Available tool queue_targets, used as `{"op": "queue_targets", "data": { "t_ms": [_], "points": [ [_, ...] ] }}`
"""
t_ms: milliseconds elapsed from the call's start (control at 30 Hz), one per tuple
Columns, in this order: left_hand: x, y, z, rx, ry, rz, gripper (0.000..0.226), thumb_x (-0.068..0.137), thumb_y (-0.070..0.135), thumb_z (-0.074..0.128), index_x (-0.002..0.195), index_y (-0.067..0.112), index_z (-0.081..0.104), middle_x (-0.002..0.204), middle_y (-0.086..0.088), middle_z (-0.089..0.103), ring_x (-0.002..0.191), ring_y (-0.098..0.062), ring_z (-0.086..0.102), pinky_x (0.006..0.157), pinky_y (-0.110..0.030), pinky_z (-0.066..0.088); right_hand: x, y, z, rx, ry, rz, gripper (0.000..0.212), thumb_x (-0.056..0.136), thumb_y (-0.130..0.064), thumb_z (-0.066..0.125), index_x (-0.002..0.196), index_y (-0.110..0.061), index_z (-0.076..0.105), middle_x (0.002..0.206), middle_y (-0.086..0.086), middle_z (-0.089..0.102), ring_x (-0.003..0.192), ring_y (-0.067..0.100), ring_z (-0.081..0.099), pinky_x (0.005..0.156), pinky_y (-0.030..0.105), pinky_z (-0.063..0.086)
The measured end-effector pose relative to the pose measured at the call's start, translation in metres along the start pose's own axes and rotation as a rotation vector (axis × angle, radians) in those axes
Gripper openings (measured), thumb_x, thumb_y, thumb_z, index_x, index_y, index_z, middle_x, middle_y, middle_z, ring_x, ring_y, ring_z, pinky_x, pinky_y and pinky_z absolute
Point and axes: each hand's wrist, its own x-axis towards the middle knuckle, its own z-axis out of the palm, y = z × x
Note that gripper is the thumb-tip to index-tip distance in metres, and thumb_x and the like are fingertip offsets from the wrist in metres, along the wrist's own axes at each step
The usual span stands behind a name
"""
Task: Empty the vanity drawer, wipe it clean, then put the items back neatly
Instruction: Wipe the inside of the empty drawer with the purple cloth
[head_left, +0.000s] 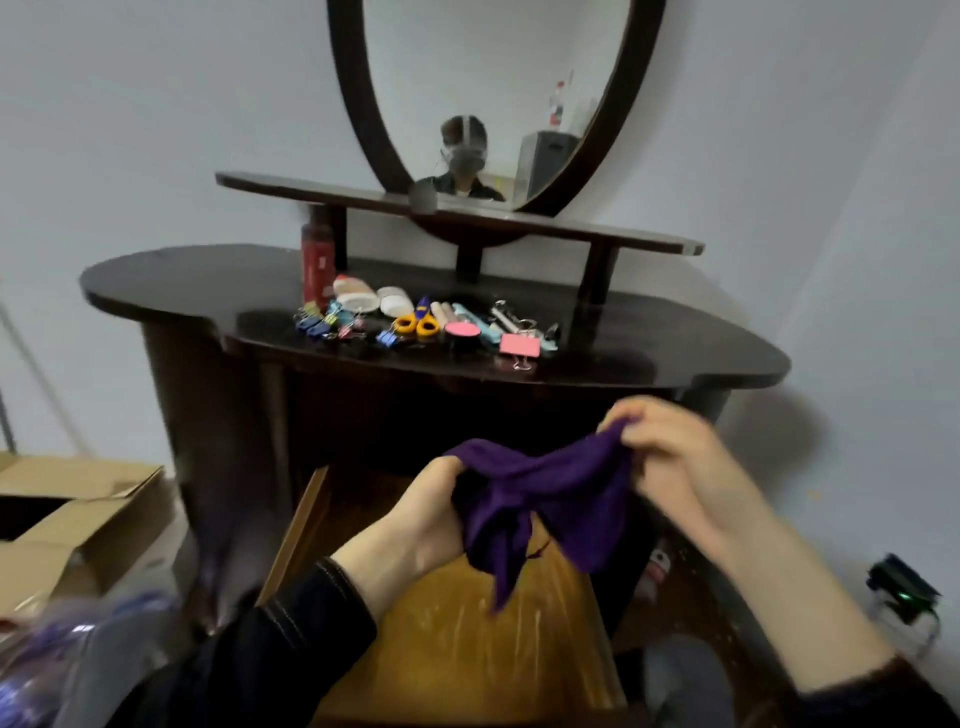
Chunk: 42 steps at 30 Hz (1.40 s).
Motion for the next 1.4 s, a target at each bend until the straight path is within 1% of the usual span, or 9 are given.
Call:
{"op": "queue_targets", "data": {
  "t_ms": [167,267,367,533,667,867,1067,1233,1400],
  "points": [
    [0.005,-0.006,-0.035,-0.12,0.238,0.032,0.042,0.103,0.025,0.036,0.131,0.004,0.059,0.121,-0.019,0.067,0.107,-0.033,0.064,0.08,-0.04,0.051,-0.01,0.105,0.01,-0.581,-0.142,0.112,0.032,0.086,0.001,0.065,0.096,-0.027,0.077,0.102,-0.007,0.076,0.106,0.009,0.068,0.083,0.016,0.05],
    [0.005,-0.009,-0.042,-0.119,0.249,0.045,0.04,0.104,0.027,0.039,0.136,0.007,0.053,0.136,-0.018,0.057,0.12,-0.032,0.058,0.095,-0.041,0.046,-0.001,0.137,0.026,-0.459,-0.053,0.115,0.057,0.084,-0.039,0.079,0.136,-0.037,0.055,0.131,-0.017,0.059,0.125,0.006,0.056,0.099,0.025,0.051],
    [0.005,-0.009,-0.05,-0.069,0.215,0.113,0.035,0.103,0.027,0.04,0.126,0.01,0.061,0.124,-0.014,0.068,0.112,-0.03,0.064,0.083,-0.038,0.054,0.004,0.163,0.046,-0.274,-0.223,0.274,0.094,0.062,-0.066,0.086,0.142,-0.04,0.045,0.135,-0.015,0.061,0.124,0.009,0.06,0.105,0.041,0.052],
    [0.002,-0.015,-0.067,-0.121,0.243,0.157,0.034,0.103,0.024,0.038,0.119,0.01,0.064,0.115,-0.013,0.071,0.11,-0.03,0.064,0.078,-0.039,0.053,0.008,0.194,0.063,-0.168,-0.114,0.266,0.053,0.076,-0.047,0.082,0.121,-0.024,0.065,0.106,-0.003,0.077,0.098,0.015,0.074,0.077,0.027,0.059],
    [0.002,-0.018,-0.1,0.327,0.376,0.351,0.031,0.098,0.002,0.045,0.121,0.015,0.06,0.11,-0.012,0.067,0.1,-0.032,0.066,0.071,-0.037,0.058,0.014,0.204,0.062,-0.081,0.064,0.292,0.029,0.094,-0.025,0.069,0.122,-0.023,0.063,0.1,-0.004,0.077,0.092,0.015,0.075,0.07,0.025,0.058],
    [0.002,-0.038,-0.131,0.791,0.154,0.221,0.015,0.083,-0.009,0.065,0.093,0.001,0.065,0.087,-0.012,0.068,0.072,-0.019,0.067,0.066,-0.035,0.056,0.029,0.206,0.07,-0.086,0.114,0.198,0.039,0.102,-0.021,0.056,0.14,-0.025,0.054,0.123,0.0,0.07,0.112,0.019,0.068,0.096,0.039,0.056],
    [0.015,-0.066,-0.136,1.302,0.113,0.442,0.014,0.085,0.017,0.072,0.095,0.008,0.072,0.095,-0.004,0.067,0.086,-0.015,0.062,0.078,-0.034,0.055,0.037,0.225,0.088,0.107,0.046,0.49,0.042,0.087,-0.042,0.069,0.123,-0.019,0.067,0.113,0.01,0.074,0.106,0.028,0.071,0.087,0.041,0.057],
    [0.014,-0.055,-0.163,1.47,-0.207,0.293,0.016,0.093,0.03,0.063,0.104,0.022,0.072,0.106,0.007,0.068,0.094,-0.004,0.061,0.088,-0.029,0.052,0.05,0.244,0.084,-0.253,-0.148,0.495,0.057,0.079,-0.036,0.084,0.13,-0.03,0.06,0.12,-0.004,0.07,0.109,0.017,0.067,0.082,0.031,0.059],
    [0.018,-0.004,-0.209,1.474,0.208,0.488,0.018,0.092,0.023,0.061,0.104,0.024,0.074,0.105,0.009,0.069,0.097,-0.004,0.062,0.093,-0.031,0.049,0.096,0.276,0.077,-0.569,-0.231,0.34,0.048,0.095,-0.024,0.07,0.138,-0.034,0.051,0.126,-0.018,0.059,0.121,0.012,0.056,0.103,0.032,0.048]
  ]
}}
